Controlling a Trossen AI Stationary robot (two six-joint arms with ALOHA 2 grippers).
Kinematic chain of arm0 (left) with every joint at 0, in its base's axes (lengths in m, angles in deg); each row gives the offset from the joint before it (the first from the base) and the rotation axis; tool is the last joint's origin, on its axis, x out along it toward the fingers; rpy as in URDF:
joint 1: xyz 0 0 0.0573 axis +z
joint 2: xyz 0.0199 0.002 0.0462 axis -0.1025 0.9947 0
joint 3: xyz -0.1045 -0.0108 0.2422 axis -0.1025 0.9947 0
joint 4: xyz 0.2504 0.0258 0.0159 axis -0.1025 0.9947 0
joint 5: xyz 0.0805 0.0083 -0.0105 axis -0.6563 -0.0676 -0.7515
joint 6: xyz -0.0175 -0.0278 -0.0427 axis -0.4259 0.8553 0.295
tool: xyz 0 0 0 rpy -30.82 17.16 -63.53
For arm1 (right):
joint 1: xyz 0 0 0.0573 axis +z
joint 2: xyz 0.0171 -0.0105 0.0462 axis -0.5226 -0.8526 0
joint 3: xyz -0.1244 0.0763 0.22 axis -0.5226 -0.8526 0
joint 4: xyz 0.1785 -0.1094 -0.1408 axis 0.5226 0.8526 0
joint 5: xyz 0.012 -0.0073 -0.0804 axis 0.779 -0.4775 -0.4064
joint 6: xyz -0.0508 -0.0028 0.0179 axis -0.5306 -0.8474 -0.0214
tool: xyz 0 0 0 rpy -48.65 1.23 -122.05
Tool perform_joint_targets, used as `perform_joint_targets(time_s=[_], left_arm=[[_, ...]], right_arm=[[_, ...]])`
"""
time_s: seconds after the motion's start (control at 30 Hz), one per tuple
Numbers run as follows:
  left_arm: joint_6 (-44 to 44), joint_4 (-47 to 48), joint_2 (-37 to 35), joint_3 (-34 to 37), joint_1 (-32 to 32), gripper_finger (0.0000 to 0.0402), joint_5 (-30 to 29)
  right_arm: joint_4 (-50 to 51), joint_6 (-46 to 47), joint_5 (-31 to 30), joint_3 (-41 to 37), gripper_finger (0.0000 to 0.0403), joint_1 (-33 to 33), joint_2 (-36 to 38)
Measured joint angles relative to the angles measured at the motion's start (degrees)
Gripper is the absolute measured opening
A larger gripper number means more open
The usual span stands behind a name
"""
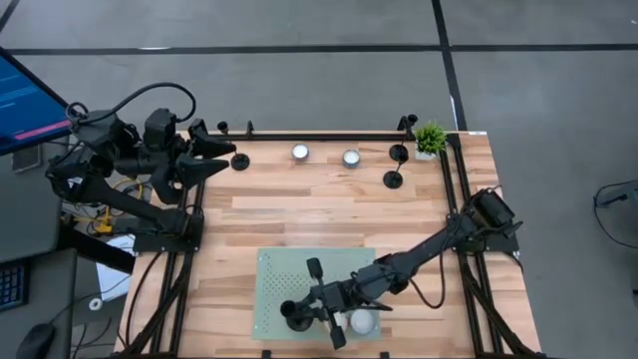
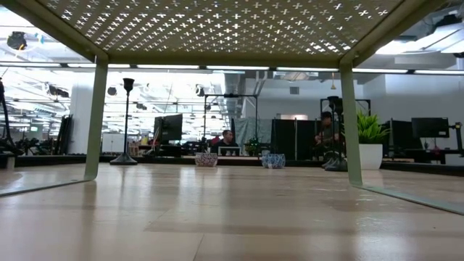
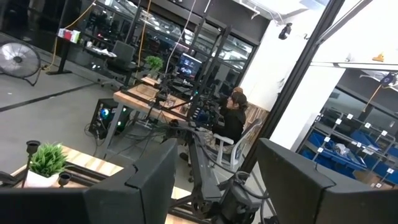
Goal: Stock candles on shelf
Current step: Put the black candle holder on the shelf
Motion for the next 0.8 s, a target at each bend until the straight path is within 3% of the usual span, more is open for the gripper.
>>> perform_joint_targets(time_s=[0.8], left_arm=[[-0.32, -0.04, 0.0, 0.0, 0.0, 0.0222, 0.02]], right_arm=[[-1.48, -1.33, 0.39, 0.07, 0.0001, 0.36, -0.79]])
